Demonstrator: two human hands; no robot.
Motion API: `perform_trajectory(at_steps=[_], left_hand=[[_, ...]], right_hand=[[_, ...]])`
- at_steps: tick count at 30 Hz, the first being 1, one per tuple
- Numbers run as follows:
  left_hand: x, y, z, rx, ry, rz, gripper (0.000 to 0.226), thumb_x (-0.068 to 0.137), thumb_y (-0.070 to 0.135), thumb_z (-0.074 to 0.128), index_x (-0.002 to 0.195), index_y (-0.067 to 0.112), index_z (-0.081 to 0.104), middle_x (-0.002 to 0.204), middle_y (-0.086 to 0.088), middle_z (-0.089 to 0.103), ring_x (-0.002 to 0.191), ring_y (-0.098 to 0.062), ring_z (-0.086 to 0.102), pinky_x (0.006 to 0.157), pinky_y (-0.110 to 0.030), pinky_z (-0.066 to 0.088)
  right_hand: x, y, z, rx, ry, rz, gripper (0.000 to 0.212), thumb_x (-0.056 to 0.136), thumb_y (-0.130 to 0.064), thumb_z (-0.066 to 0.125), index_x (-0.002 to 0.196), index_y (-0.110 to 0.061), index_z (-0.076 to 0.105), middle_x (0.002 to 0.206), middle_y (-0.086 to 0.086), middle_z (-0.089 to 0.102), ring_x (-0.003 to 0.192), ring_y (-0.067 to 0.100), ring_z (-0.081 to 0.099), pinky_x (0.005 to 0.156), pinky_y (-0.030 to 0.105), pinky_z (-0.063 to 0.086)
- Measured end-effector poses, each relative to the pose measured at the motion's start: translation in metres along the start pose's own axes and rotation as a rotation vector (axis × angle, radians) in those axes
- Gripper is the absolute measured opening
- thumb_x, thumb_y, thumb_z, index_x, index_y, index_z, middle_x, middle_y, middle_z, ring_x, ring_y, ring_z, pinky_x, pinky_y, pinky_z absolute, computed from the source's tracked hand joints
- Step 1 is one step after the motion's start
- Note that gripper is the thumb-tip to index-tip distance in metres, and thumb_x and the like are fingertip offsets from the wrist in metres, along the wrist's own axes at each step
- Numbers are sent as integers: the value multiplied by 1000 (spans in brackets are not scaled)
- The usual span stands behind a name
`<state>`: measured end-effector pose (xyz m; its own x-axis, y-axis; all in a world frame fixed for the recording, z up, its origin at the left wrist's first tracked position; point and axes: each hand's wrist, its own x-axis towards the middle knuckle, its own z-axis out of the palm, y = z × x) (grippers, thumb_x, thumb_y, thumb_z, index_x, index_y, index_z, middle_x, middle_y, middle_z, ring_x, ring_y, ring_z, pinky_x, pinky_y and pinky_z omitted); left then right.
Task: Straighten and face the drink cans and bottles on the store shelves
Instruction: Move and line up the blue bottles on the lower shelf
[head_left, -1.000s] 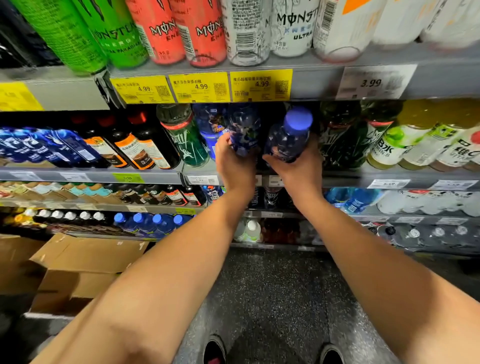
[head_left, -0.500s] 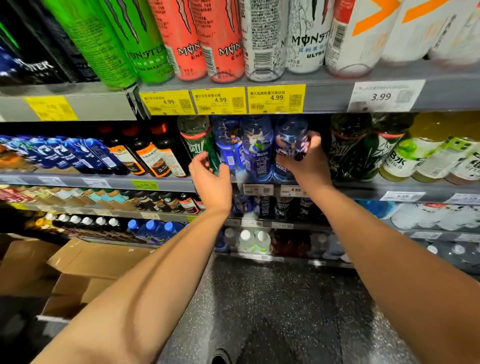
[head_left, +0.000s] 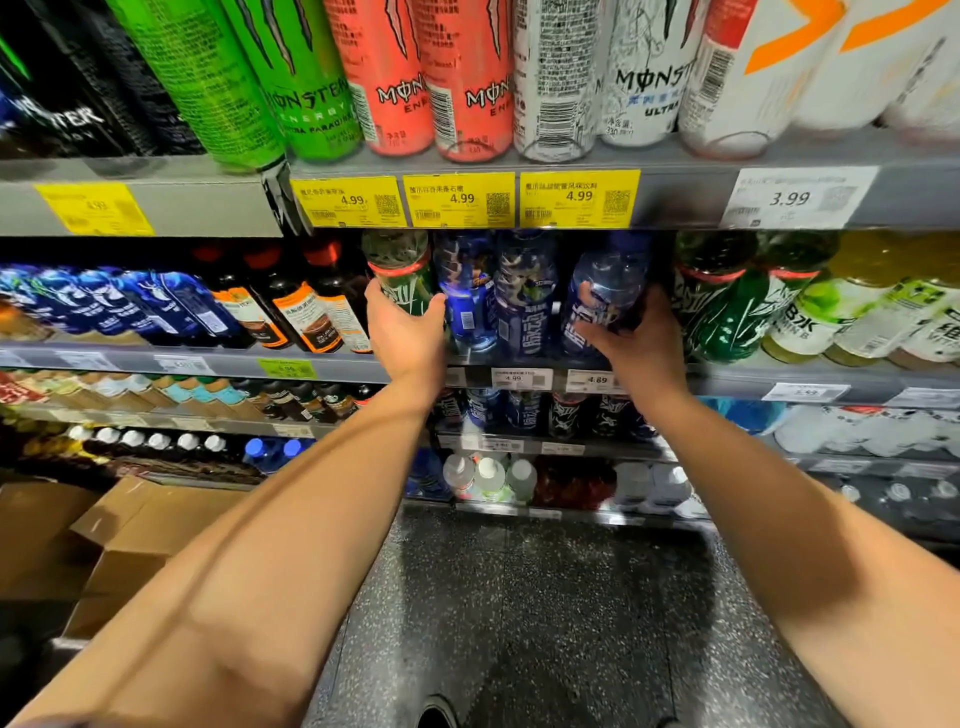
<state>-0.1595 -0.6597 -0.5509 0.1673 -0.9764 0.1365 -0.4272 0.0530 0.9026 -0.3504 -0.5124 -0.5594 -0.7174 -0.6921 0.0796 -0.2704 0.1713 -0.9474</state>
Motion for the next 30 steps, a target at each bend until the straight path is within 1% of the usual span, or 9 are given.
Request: perform_trajectory(at_steps=[3,7,9,12,15,20,22,27,30], left_hand=[[0,0,-3,19,19,-7,51,71,32,74,113,14,53,101,-5,67,89,-27,62,70,-32,44],[-14,-1,-10,-94,79,-31,49,71,27,74,113,12,54,86,10,60,76,-15,54,70,-26,40],[-22,-7,-17,-156,92,-14,56,73,22,77,122,7,54,84,20,53,71,-1,49,66,-9,36],[-29,-17,-32,-176,68,-3,70,75,24,82,132,3,49,101,9,62,86,7,55,76,2,37],[-34,-16,-47,-169,95,-90,82,71,37,86,135,4,46,124,-10,62,115,-18,57,101,-26,45],[-36,-25,-74,-267,69,-112,70,68,31,88,126,8,55,114,0,67,99,-2,60,75,6,38],[-37,-31,-90,-253,82,-106,63,67,29,89,120,9,59,105,5,68,90,2,60,74,1,43],[-28,-48,-127,-220,-31,-40,56,70,24,89,118,12,62,105,6,70,96,-7,66,82,-7,48],[-18,-57,-143,-99,-12,-39,63,62,44,90,110,14,63,98,5,70,94,-15,68,84,-23,52]], right_hand=[[-7,1,0,4,42,-33,76,65,-30,87,130,-20,49,120,-6,65,107,6,63,95,29,51],[-22,2,1,-32,87,-67,79,65,-34,87,132,-19,47,122,-5,63,108,6,59,92,19,47],[-30,-1,1,-26,86,-80,78,67,-35,87,132,-20,47,122,-4,63,109,6,60,94,22,47],[-46,-13,0,-2,127,-119,70,66,-39,86,122,-33,46,115,-16,62,104,-8,57,91,11,44],[-64,-26,3,5,158,-178,70,67,-35,87,117,-47,40,110,-28,56,101,-12,54,85,5,40],[-85,-40,24,-22,103,-224,67,69,-31,88,121,-25,46,110,-8,61,96,-9,56,82,1,37],[-91,-49,39,-16,72,-237,65,69,-30,88,120,-15,51,110,-2,65,98,1,59,84,7,43],[-96,-78,93,19,7,-266,64,69,-33,87,118,-37,45,108,-12,62,96,-9,55,86,4,38],[-90,-87,128,22,-27,-205,63,70,-35,86,120,-34,48,115,-11,59,100,-15,52,85,1,36]])
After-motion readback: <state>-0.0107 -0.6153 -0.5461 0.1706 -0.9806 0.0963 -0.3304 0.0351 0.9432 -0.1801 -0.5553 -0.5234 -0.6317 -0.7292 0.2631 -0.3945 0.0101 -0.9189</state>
